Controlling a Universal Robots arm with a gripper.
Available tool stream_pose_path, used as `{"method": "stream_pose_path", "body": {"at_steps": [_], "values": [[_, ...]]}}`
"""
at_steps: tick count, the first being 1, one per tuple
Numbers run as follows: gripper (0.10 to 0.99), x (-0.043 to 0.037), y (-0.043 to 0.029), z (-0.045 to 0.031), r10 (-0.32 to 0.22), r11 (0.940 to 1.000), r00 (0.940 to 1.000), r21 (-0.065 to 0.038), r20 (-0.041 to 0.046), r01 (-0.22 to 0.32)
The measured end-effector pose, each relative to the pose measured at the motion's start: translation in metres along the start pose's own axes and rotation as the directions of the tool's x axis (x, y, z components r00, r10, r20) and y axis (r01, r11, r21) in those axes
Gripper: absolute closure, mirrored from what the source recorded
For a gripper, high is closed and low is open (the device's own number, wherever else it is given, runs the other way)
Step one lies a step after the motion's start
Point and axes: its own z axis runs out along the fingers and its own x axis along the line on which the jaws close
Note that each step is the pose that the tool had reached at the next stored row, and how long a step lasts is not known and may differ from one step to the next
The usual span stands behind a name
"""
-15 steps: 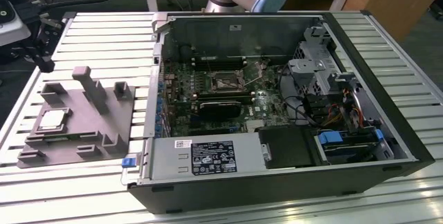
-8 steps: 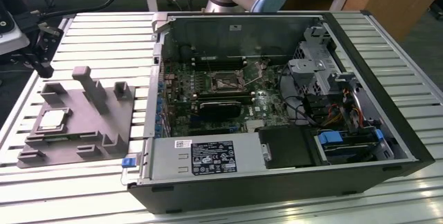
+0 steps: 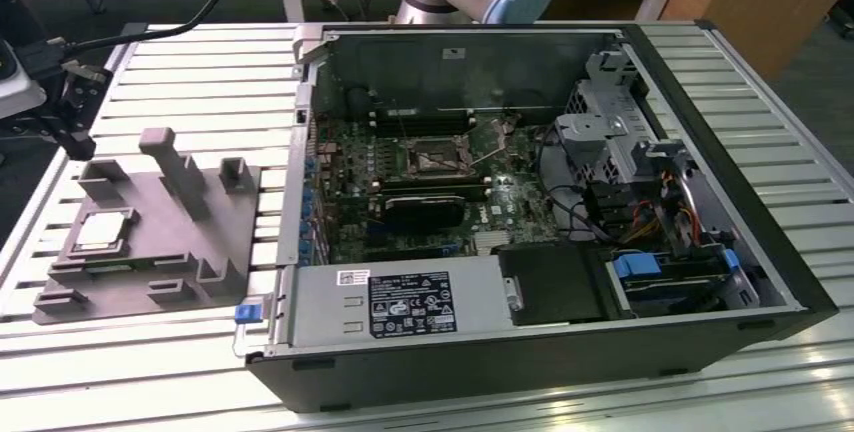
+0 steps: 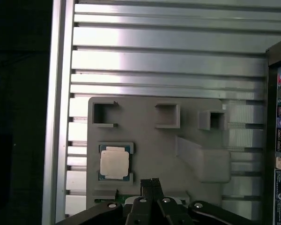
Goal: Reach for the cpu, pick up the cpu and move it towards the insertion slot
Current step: 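Pick up the cpu and move it towards the insertion slot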
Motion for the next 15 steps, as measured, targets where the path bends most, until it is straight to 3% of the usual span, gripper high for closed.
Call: {"method": "stream_pose_path", "body": {"at_steps": [15], "values": [[0.98, 0.0189, -0.0019, 0.0211, -0.001, 1.0, 0.9998, 0.0, 0.018, 0.001]]}}
